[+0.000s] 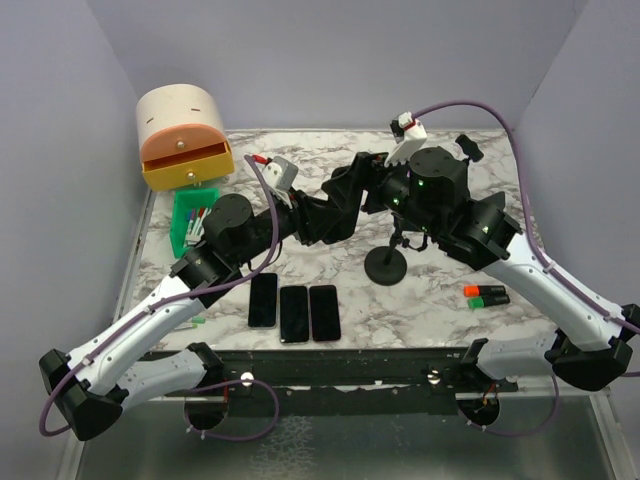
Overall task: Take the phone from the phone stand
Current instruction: Place the phone at the center of the board.
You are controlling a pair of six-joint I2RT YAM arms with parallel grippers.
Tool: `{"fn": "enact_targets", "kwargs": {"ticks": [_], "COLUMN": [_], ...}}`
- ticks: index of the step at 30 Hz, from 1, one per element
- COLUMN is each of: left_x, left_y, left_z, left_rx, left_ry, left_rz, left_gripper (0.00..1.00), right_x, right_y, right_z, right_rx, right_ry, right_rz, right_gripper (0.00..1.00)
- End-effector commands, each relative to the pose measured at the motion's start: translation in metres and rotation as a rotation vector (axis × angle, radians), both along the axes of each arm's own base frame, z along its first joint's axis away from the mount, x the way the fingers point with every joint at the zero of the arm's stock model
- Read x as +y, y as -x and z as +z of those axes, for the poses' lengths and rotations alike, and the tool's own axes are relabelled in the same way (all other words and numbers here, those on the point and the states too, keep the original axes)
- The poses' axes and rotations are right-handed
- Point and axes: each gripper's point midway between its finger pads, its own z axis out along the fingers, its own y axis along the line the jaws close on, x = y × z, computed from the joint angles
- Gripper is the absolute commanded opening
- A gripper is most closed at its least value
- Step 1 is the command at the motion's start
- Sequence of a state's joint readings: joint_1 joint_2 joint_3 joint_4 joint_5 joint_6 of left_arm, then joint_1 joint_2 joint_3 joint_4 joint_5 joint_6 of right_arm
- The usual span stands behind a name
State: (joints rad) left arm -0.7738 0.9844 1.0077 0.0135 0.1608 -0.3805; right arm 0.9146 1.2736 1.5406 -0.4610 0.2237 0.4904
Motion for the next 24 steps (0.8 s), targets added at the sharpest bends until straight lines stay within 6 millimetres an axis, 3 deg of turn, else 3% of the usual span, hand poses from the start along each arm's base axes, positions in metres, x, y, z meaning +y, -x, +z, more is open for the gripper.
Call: {"fn": "enact_targets", "kwargs": {"ticks": [1,6,12,16,18,24], "left_x": [-0.004,-0.005,-0.002,0.001,0.003,0.007], "left_y": [0.004,0.004,0.002,0.002,0.004,0.005], "left_z": [0.017,0.014,0.011,0.009,0.010,0.014], "left_rx": [-0.034,-0.037,-0.061,-0.104,-0.126,-0.158], "left_ry": [0.023,0.012,-0.021,-0.056,-0.065,-0.046], "left_rz": [-0.033,-0.034,-0.024,-0.022,-0.026,-0.015], "left_gripper": [0.33,0.27,0.01,0.00,0.00,0.00], "right_x": [0.004,0.008,0.010,0.013,0.015,0.015], "right_y": [0.002,0.002,0.005,0.008,0.011,0.018], "right_z": [0.025,0.023,0.025,0.025,0.026,0.029], "right_rx": [-0.030,-0.019,-0.005,0.011,0.018,0.027], "right_ry": [-0.071,-0.077,-0.088,-0.090,-0.094,-0.115], "right_rz": [0.002,0.012,0.028,0.046,0.063,0.094], "right_gripper": [0.00,0.00,0.00,0.04,0.11,0.53]}}
